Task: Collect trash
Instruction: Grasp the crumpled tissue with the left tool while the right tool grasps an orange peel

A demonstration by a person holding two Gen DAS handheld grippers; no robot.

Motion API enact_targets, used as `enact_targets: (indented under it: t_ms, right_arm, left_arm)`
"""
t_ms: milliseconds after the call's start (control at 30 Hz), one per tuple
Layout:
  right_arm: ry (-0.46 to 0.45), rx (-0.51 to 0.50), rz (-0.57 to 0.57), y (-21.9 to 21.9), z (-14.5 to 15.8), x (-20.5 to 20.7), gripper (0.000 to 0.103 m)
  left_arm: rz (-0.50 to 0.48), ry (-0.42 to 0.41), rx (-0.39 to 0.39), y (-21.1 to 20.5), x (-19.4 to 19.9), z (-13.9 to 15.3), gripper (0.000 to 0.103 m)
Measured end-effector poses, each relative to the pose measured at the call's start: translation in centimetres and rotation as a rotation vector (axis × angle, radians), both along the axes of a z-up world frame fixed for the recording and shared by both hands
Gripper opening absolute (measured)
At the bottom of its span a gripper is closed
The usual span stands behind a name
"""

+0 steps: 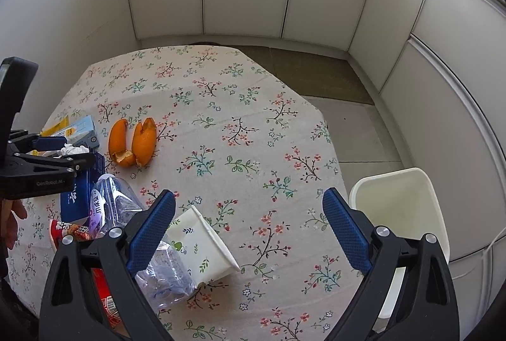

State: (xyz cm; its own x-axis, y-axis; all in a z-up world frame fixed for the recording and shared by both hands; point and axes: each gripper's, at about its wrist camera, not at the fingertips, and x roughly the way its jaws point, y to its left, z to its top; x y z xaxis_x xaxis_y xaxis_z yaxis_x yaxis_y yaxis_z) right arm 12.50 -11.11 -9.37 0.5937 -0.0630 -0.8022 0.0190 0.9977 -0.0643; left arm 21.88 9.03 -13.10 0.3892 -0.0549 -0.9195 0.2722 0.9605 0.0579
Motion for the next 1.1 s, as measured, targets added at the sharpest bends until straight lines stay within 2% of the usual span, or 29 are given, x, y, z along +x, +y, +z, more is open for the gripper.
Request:
enact_targets:
  t_ms: [133, 267, 400, 500, 667, 767, 867, 1100]
  right_arm:
    - [0.017, 0.025, 0.041, 0.3, -0.2, 0.0, 0.091]
    - [0.041, 0.049, 0.132, 1.4, -0.4, 0.0, 0.091]
    - [0.083, 0.046, 0.220, 2.3, -1.0, 0.3, 0.091]
    - [0.119, 0.082, 0.219, 1.8, -1.4, 2.0, 0.091]
    - [0.186, 0.293, 0.164, 1.5, -2.6, 5.7, 0.091]
    - [0.192, 0.264, 0.182, 4.3, -3.4, 7.3, 0.089]
    - [0.208, 0.244, 0.216, 6.8, -4.3, 9.1, 0.079]
    - [0.278, 0.238, 0.238, 9.2, -6.8, 12.4, 0.067]
  left_arm:
    - [-0.017, 0.012, 0.052, -0.3, 0.0, -0.8, 0.036]
    - [0.003, -0.007, 0.031, 0.3, -0.3, 0.0, 0.034]
    - [0.064, -0.059, -0.038, 1.6, -0.5, 2.1, 0.034]
    - [0.122, -0.103, -0.122, 3.2, -0.7, 4.2, 0.034]
    - [0.202, -0.146, -0.248, 4.8, -1.4, 6.9, 0.034]
    - [0.242, -0.163, -0.284, 5.5, -1.9, 7.8, 0.034]
    - [0.259, -0.164, -0.305, 6.2, -2.0, 7.9, 0.034]
    - [0.294, -0.147, -0.283, 7.8, -1.5, 6.8, 0.034]
